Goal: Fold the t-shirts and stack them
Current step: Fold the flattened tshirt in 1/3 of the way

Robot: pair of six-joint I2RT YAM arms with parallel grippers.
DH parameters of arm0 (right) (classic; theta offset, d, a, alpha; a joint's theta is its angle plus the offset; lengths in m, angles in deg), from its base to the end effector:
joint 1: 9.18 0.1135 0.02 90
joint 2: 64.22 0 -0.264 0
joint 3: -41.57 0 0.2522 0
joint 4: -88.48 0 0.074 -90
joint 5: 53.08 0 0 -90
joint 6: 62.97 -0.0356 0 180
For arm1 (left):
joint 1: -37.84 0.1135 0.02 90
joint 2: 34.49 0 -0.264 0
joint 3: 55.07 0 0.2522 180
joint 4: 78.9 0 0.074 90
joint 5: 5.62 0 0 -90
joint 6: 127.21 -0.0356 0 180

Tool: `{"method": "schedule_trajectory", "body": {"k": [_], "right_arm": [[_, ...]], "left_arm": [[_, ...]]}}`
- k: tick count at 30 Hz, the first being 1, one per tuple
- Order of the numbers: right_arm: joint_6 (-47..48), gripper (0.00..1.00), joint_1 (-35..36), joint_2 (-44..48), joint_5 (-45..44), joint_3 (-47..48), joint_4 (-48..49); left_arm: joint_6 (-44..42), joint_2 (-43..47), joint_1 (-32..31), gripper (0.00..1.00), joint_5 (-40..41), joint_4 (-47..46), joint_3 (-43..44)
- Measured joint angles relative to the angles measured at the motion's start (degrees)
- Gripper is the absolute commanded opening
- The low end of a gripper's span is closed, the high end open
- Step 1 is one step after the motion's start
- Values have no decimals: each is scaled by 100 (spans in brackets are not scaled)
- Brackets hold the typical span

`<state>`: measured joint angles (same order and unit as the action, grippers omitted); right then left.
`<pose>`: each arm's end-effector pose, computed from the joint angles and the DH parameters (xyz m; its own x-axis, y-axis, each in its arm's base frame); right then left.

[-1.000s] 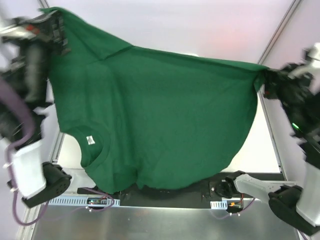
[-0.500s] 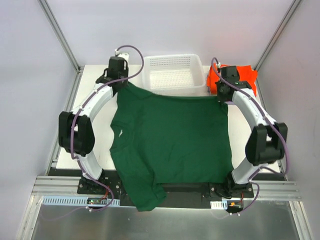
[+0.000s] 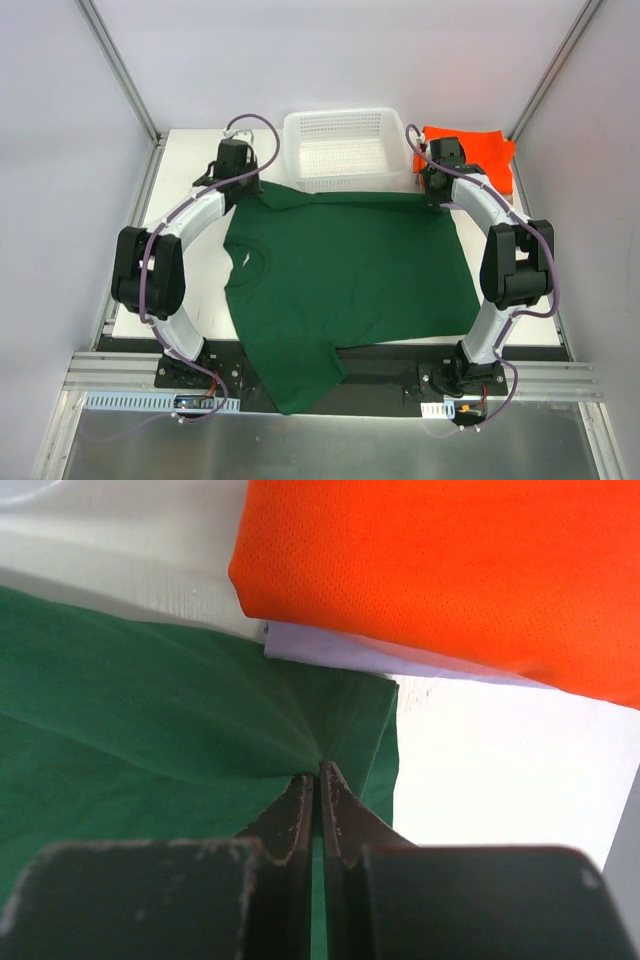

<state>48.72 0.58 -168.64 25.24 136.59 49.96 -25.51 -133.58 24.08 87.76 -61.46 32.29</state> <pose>0.4028 0.0620 0.2472 -0.6677 -0.4821 -0.5672 -0.3004 0.8717 -0.3873 0.3932 -0.0941 0.2695 -0.5016 -0.0856 -0.8609 0.0875 0.9850 -0.1489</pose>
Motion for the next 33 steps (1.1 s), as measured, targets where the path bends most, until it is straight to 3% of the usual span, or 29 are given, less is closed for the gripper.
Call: {"method": "schedule_trajectory", "body": {"k": [4, 13, 24, 29, 31, 33], "right_arm": [[225, 1, -2, 2, 15, -31, 11], [785, 1, -4, 52, -7, -31, 7], [1268, 2, -46, 372, -2, -28, -249], [1390, 4, -74, 387, 0, -28, -382], [1445, 7, -74, 389, -7, -39, -426], [1495, 12, -72, 409, -70, -111, -431]], "left_arm": [[601, 643, -4, 0, -297, 24, -852], [2129, 2977, -365, 0, -339, 332, -2444], [3560, 4951, -1598, 0, -39, 1628, -3338], [3904, 5213, -1851, 0, -59, 1991, -3613], [3998, 5215, -1961, 4, -195, 2087, -3724], [4041, 5219, -2083, 16, -356, 2197, -3827]]}}
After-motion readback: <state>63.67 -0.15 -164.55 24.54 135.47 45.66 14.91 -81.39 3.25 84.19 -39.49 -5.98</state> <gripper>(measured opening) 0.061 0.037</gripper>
